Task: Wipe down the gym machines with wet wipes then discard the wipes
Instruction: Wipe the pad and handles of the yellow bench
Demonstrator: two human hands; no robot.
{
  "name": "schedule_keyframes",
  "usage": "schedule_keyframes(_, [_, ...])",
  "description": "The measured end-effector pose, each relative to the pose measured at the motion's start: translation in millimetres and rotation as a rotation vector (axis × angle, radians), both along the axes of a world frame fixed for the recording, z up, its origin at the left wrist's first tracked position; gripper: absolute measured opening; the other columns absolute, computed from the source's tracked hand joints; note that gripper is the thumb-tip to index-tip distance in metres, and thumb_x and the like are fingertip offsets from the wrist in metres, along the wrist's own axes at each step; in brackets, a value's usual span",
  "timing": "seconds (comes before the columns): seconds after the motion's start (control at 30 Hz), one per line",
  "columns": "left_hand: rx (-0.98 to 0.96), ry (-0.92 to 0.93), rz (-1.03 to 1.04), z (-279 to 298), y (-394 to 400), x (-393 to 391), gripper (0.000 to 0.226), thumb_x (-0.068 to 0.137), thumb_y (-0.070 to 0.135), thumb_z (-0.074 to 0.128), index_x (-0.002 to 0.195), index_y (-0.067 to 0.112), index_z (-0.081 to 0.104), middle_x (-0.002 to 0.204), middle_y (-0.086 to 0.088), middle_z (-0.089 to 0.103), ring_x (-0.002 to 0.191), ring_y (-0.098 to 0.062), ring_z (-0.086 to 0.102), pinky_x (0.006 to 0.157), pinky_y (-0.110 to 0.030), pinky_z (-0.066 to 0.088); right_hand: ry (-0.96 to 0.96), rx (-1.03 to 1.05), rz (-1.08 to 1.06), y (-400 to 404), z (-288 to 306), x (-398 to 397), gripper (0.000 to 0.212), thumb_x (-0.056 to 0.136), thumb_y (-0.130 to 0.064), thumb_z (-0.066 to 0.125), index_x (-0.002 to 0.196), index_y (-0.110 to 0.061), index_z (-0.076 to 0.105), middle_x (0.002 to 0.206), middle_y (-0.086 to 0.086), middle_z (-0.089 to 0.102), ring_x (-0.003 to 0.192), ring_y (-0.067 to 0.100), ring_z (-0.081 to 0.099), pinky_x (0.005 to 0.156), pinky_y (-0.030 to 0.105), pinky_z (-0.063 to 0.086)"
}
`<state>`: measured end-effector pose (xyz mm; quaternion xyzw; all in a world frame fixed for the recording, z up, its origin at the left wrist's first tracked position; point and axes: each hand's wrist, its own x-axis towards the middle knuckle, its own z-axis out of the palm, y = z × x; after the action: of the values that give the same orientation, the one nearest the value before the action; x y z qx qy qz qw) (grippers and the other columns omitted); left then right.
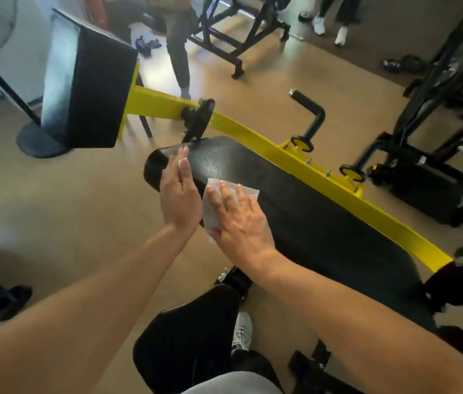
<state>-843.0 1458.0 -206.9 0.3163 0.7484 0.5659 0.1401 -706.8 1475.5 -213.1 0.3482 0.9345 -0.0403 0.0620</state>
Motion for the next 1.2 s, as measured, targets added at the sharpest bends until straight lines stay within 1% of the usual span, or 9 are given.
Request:
schedule_keyframes(0.07, [-0.005, 0.050, -0.125, 0, 1, 18, 0.048, 0.108, 0.038, 0.029, 0.144, 0.018, 0.054, 0.150, 0.000, 0.052, 0.146, -0.015, 0.037, 0.122, -0.046, 0.026, -0.006, 0.017, -0.083, -8, 0, 22, 0.082, 0.103, -0.053, 0.039, 0.161, -0.018, -0.007, 0.169, 0.014, 0.011, 0.153, 0.042, 0.015, 0.122, 0.054, 0.022])
schedule_keyframes(0.2, [-0.075, 0.225, -0.306, -2, 6, 46, 0.051, 0.108, 0.039, 0.024, 0.147, 0.020, 0.050, 0.155, 0.000, 0.046, 0.150, -0.012, 0.026, 0.126, -0.038, 0.006, 0.001, 0.039, -0.243, -25, 5, 62, 0.080, 0.099, -0.059, 0.043, 0.161, -0.020, 0.009, 0.162, 0.013, 0.029, 0.148, 0.042, 0.030, 0.119, 0.052, 0.029])
schedule_keyframes(0.37, [-0.201, 0.420, -0.442, -7, 16, 55, 0.058, 0.107, 0.045, 0.016, 0.148, 0.021, 0.048, 0.157, 0.002, 0.043, 0.153, -0.014, 0.020, 0.126, -0.044, 0.000, -0.008, -0.085, -0.408, -32, 16, 116, 0.082, 0.097, -0.073, 0.030, 0.160, -0.028, 0.006, 0.168, 0.009, 0.019, 0.155, 0.033, 0.017, 0.125, 0.048, 0.018])
schedule_keyframes(0.57, [-0.361, 0.630, -0.510, 0, 29, 53, 0.061, 0.106, 0.047, 0.011, 0.150, 0.024, 0.046, 0.157, 0.004, 0.042, 0.154, -0.016, 0.017, 0.126, -0.043, -0.004, -0.016, -0.456, -0.546, -1, 28, 145, 0.089, 0.091, -0.082, 0.015, 0.162, -0.031, 0.000, 0.171, 0.004, -0.002, 0.157, 0.023, -0.003, 0.125, 0.046, 0.002])
schedule_keyframes(0.67, [-0.456, 0.665, -0.588, 5, 46, 46, 0.054, 0.109, 0.044, 0.015, 0.151, 0.026, 0.044, 0.158, 0.006, 0.040, 0.154, -0.015, 0.015, 0.126, -0.042, -0.003, -0.023, -0.580, -0.546, 30, 18, 142, 0.100, 0.082, -0.087, 0.010, 0.162, -0.029, -0.006, 0.171, 0.006, -0.010, 0.156, 0.025, -0.011, 0.126, 0.050, -0.003])
schedule_keyframes(0.8, [-0.556, 0.662, -0.649, 3, 63, 32, 0.053, 0.109, 0.044, 0.018, 0.146, 0.028, 0.051, 0.151, 0.006, 0.050, 0.149, -0.013, 0.029, 0.126, -0.042, 0.006, -0.060, -0.568, -0.537, 78, -11, 129, 0.089, 0.091, -0.081, 0.013, 0.162, -0.030, -0.006, 0.170, 0.006, -0.011, 0.157, 0.026, -0.011, 0.124, 0.050, -0.004])
schedule_keyframes(1.0, [-0.533, 0.533, -0.420, 13, 73, 29, 0.046, 0.109, 0.039, 0.027, 0.128, 0.020, 0.065, 0.135, 0.000, 0.063, 0.134, -0.016, 0.046, 0.120, -0.036, 0.022, -0.044, -0.561, -0.468, 156, -50, 84, 0.086, 0.094, -0.079, 0.016, 0.163, -0.031, -0.002, 0.171, 0.006, -0.007, 0.157, 0.028, -0.008, 0.126, 0.052, -0.002])
schedule_keyframes(1.07, [-0.503, 0.574, -0.363, 10, 71, 30, 0.047, 0.110, 0.040, 0.027, 0.133, 0.021, 0.063, 0.139, 0.002, 0.061, 0.136, -0.014, 0.046, 0.119, -0.034, 0.025, -0.027, -0.571, -0.418, 182, -60, 64, 0.086, 0.094, -0.080, 0.016, 0.163, -0.031, 0.000, 0.171, 0.005, -0.006, 0.157, 0.027, -0.008, 0.126, 0.052, -0.002])
schedule_keyframes(1.2, [-0.539, 0.615, -0.364, 2, 76, 26, 0.048, 0.110, 0.041, 0.025, 0.146, 0.025, 0.052, 0.150, 0.007, 0.051, 0.146, -0.009, 0.034, 0.124, -0.034, 0.020, -0.005, -0.571, -0.304, 224, -75, 4, 0.086, 0.096, -0.076, 0.018, 0.163, -0.026, -0.001, 0.171, 0.007, -0.005, 0.157, 0.028, -0.006, 0.126, 0.050, 0.000])
